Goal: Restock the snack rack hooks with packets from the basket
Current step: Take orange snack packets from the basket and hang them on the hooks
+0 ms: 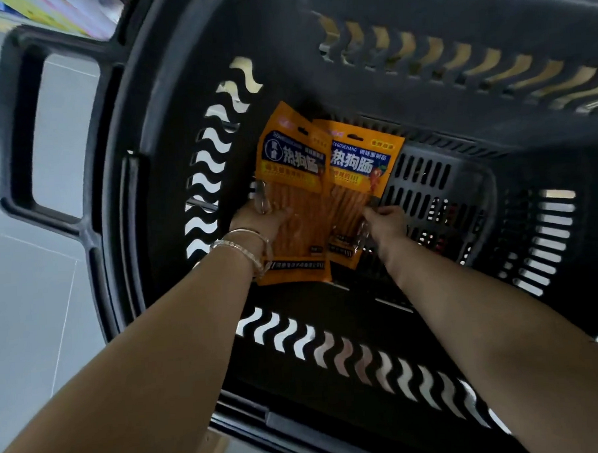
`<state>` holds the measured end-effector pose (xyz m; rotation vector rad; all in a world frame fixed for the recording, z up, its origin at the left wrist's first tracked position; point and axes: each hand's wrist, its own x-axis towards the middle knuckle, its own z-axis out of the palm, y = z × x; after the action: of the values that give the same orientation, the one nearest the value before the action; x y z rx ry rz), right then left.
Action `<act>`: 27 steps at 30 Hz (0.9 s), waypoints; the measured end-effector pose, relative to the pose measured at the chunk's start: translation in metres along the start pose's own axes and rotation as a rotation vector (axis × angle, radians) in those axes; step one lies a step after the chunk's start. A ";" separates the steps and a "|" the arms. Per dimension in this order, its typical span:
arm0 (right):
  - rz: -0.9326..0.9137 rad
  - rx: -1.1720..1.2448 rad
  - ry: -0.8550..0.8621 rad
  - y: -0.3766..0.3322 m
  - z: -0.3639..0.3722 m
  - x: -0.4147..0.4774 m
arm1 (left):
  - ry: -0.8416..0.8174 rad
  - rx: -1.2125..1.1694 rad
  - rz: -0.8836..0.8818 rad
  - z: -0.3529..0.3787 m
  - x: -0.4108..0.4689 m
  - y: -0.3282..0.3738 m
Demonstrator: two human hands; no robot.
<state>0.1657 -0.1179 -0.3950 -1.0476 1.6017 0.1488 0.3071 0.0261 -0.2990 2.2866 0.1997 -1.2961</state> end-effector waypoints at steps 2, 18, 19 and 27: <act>-0.023 -0.061 -0.021 0.002 0.004 0.001 | -0.002 0.001 0.002 0.000 0.003 -0.001; -0.222 0.134 -0.023 -0.065 -0.147 -0.153 | 0.011 0.038 0.305 -0.016 -0.156 0.071; -0.277 0.141 -0.033 -0.070 -0.160 -0.169 | 0.013 0.030 0.360 -0.017 -0.174 0.080; -0.754 0.151 0.140 -0.086 -0.281 -0.288 | 0.030 0.041 0.738 -0.007 -0.305 0.140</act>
<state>0.0039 -0.1823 -0.0225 -1.4891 1.2159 -0.5535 0.1996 -0.0560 0.0082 2.0913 -0.6112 -0.8724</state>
